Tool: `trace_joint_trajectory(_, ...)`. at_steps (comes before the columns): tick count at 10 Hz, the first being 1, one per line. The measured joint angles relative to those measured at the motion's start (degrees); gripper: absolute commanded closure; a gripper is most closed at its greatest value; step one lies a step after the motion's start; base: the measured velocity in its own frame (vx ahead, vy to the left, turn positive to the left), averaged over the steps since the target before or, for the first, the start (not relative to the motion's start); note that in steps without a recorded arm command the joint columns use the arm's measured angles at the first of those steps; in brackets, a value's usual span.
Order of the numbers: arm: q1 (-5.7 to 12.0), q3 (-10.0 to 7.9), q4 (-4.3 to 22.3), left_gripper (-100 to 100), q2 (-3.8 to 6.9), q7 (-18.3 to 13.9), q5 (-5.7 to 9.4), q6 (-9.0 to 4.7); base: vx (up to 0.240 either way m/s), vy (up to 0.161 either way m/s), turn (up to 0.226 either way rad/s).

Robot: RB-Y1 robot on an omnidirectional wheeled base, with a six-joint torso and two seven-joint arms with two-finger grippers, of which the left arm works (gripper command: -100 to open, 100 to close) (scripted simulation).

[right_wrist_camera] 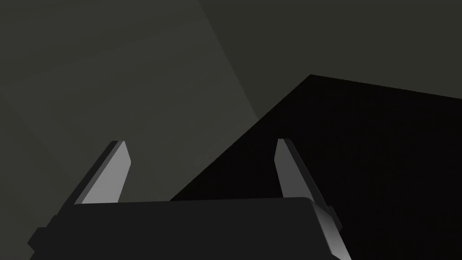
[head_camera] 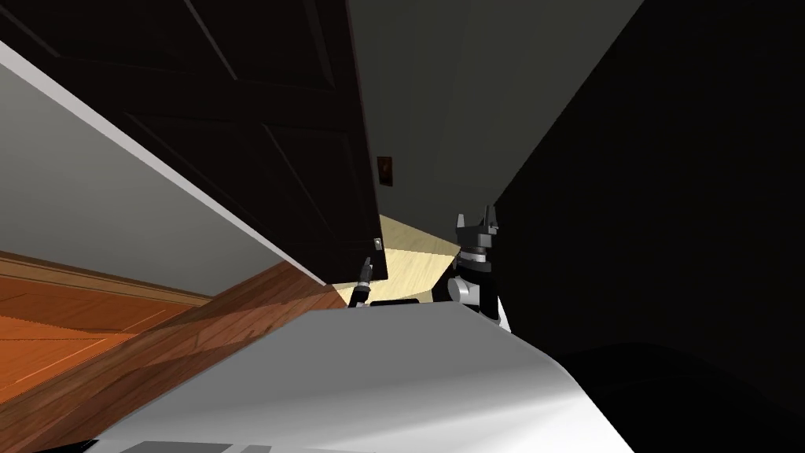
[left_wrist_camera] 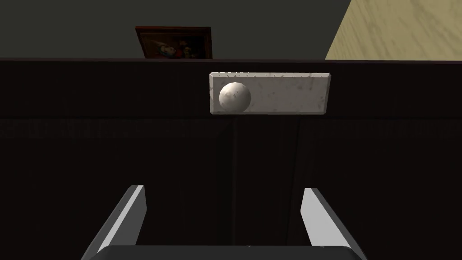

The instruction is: Push the door open

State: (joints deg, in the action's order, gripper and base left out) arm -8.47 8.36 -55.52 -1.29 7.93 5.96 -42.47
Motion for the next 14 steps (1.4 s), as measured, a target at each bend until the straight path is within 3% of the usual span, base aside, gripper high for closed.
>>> trace_joint_trajectory(3, 0.64, -0.45, 1.07, -100, 2.33, -0.22, 0.18, -0.67, 0.238, 0.029, -0.023)
trace_joint_trajectory(4, 0.79, -0.6, 1.34, -100, 2.65, -0.22, 0.22, -0.92, 0.219, -0.005, -0.019)
trace_joint_trajectory(7, 1.28, -1.01, 2.01, -100, 2.26, -0.08, 0.33, -1.4, 0.201, -0.055, -0.025)
trace_joint_trajectory(9, 1.64, -1.3, 2.68, -100, 0.85, -0.04, 0.41, -1.9, 0.136, -0.05, -0.004)
trace_joint_trajectory(10, 1.61, -1.32, 2.69, 100, 0.77, -0.04, 0.42, -2.03, -0.018, 0.0, -0.005)
trace_joint_trajectory(14, 1.66, -1.2, 2.73, 100, 0.79, 0.0, 0.36, -1.81, -0.017, 0.006, -0.007)
